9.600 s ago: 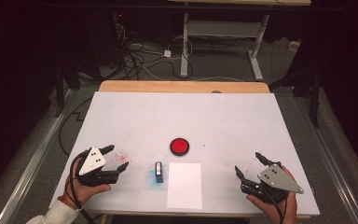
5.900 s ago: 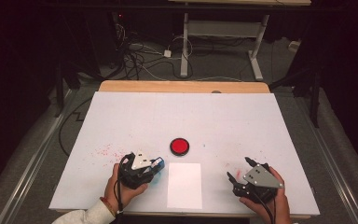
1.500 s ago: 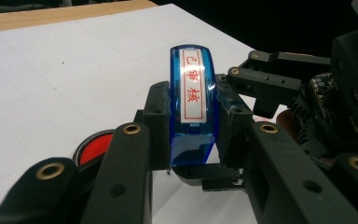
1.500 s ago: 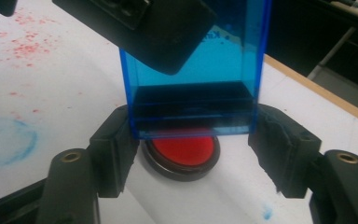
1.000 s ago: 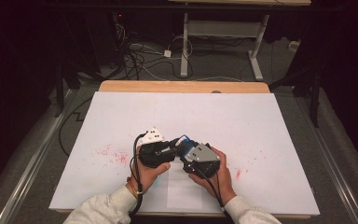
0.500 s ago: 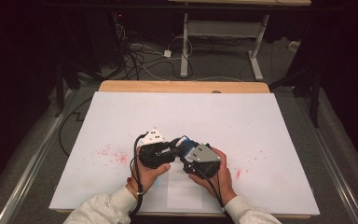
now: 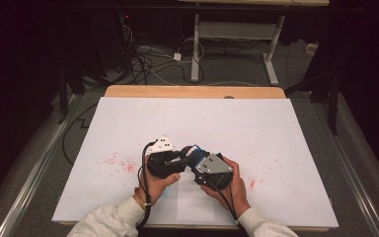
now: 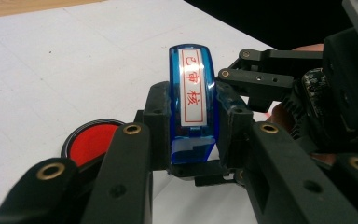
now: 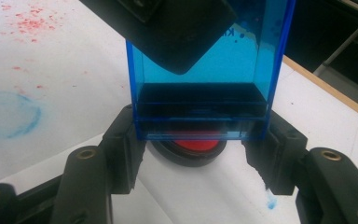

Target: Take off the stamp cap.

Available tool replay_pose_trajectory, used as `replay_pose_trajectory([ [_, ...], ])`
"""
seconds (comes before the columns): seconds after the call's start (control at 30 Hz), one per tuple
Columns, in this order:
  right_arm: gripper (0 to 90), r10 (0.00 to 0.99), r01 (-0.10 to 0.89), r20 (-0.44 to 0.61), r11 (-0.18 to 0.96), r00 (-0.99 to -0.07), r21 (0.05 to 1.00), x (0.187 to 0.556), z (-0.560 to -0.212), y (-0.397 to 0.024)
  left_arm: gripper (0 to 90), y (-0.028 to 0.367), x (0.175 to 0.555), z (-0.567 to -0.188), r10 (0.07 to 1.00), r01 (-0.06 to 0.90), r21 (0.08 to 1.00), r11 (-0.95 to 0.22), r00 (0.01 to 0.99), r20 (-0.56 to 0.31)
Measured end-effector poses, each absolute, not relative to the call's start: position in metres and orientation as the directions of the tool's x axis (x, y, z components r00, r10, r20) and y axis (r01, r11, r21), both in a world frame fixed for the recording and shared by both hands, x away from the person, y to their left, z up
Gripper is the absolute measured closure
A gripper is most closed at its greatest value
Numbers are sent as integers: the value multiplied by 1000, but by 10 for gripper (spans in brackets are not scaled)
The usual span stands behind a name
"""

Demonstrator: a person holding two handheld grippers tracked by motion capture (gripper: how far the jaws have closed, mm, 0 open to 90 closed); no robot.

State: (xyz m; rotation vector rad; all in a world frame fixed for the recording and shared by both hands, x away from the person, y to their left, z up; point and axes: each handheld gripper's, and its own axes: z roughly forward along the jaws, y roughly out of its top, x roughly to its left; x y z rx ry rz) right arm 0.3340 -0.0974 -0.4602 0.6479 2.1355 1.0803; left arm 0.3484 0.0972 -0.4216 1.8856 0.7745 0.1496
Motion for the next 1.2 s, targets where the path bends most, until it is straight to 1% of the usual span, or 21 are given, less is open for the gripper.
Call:
replay_pose_trajectory([
  [0.97,414,635,94,-392,592,-665,800,329,-455,-99,677,100,353,-417,526,440,856,-271,813,-251],
  [1.1,413,624,79,-417,610,-661,788,328,-455,-98,680,102,353,-415,521,430,862,-268,818,-246],
  [1.2,413,597,49,-457,641,-659,766,326,-458,-96,685,106,354,-412,503,416,869,-266,830,-243],
])
